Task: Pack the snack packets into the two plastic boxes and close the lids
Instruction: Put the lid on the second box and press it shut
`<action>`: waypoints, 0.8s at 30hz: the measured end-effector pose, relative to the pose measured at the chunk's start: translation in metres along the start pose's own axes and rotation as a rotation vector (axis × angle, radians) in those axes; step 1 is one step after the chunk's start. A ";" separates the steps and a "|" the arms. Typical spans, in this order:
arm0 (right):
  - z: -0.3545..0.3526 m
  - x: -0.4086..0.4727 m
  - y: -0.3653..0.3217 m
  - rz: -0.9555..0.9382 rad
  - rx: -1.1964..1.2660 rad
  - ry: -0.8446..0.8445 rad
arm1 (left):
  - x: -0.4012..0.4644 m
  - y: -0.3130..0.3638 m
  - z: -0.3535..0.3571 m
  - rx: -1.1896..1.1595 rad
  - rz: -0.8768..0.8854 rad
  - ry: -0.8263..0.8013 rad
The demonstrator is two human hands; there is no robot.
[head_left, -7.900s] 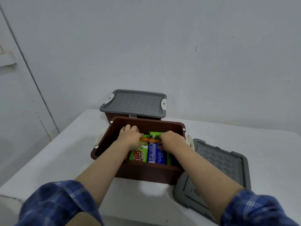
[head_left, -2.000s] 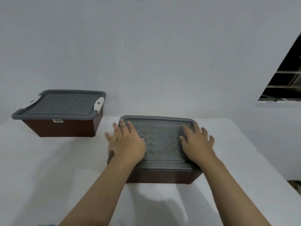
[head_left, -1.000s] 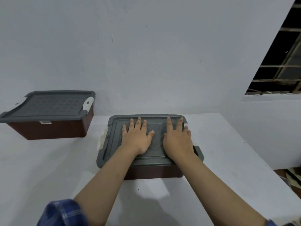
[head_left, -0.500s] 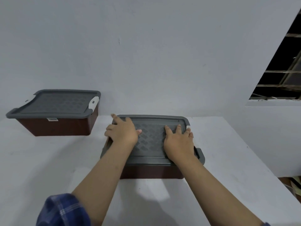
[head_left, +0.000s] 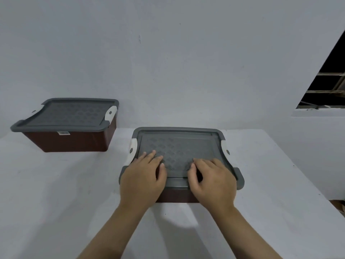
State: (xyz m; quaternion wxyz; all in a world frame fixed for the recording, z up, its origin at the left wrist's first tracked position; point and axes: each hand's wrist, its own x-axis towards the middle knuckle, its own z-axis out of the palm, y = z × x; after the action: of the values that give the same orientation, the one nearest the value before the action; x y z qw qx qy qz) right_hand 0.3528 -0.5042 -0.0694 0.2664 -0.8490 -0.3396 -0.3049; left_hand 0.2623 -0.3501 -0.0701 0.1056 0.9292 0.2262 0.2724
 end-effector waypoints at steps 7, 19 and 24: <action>0.039 0.028 -0.007 -0.064 -0.031 0.023 | 0.037 -0.024 0.010 -0.028 0.003 0.082; 0.131 0.123 -0.026 -0.037 0.000 -0.091 | 0.141 -0.084 0.035 -0.052 -0.091 0.070; 0.154 0.146 -0.030 0.005 0.012 -0.107 | 0.170 -0.099 0.044 -0.061 -0.092 0.084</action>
State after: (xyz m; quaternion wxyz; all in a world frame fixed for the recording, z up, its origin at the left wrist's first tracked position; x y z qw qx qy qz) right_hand 0.4681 -0.3238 -0.0631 0.2535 -0.8633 -0.3531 -0.2564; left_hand 0.3780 -0.1857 -0.0598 0.1368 0.9020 0.2643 0.3128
